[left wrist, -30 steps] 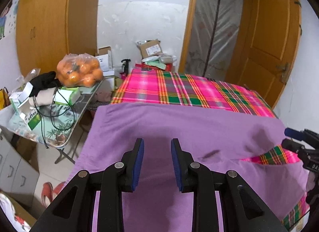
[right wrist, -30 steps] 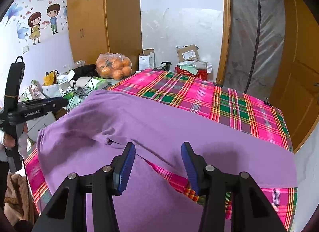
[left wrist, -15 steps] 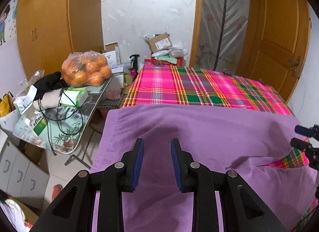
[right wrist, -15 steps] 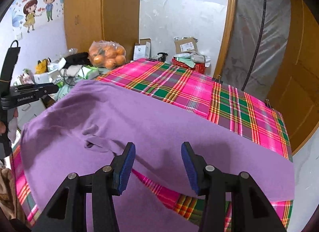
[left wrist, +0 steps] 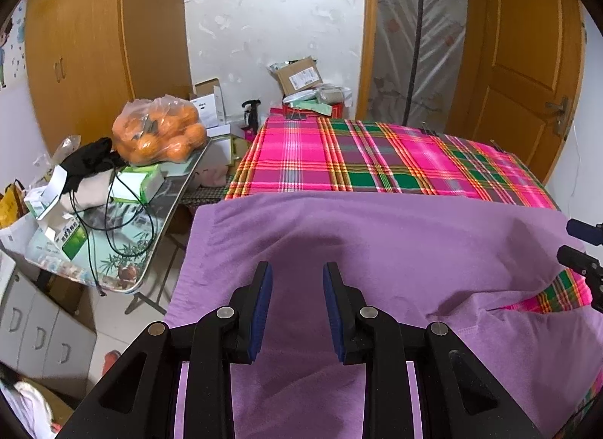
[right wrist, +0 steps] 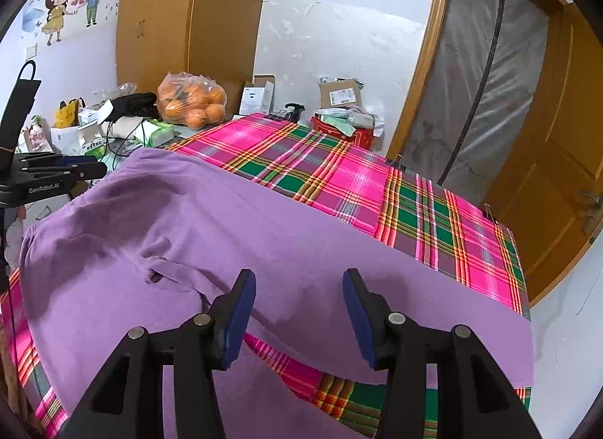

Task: Fold clothes

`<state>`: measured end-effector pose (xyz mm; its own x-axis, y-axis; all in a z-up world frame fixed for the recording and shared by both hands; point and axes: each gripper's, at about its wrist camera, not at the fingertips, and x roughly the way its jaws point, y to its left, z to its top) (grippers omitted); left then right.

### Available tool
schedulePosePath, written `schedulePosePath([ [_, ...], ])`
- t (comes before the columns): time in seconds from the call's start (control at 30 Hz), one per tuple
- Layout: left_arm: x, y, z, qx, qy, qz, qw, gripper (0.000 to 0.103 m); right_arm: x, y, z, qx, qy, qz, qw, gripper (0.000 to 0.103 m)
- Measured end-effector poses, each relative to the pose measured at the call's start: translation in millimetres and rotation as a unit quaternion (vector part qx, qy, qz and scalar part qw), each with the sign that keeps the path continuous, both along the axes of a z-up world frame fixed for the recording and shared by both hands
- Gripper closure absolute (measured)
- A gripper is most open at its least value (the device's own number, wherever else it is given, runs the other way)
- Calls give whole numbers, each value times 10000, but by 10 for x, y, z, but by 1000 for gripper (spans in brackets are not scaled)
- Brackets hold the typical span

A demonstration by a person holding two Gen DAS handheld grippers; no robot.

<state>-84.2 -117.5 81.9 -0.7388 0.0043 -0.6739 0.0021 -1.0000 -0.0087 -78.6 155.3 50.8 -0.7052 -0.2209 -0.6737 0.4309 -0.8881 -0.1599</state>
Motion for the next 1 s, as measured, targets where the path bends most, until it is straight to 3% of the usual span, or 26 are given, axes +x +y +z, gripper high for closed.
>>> schedulePosePath([
  [0.3, -337, -234, -56, -148, -262, -26, 9995, 74, -301, 5, -72, -298, -324, 348, 9984, 54],
  [0.57, -803, -567, -218, -164, -508, -42, 9986, 74, -831, -17, -191, -439, -685, 674, 9944, 54],
  [0.73, -1106, -734, -310, -366, -571, -18, 9977, 74, -1245, 13, -315, -405, -859, 747, 9927, 54],
  [1.0, -1457, -742, -518, -674, -740, -558, 9934, 74, -1754, -20, -524, -260, -1075, 1000, 9888, 54],
])
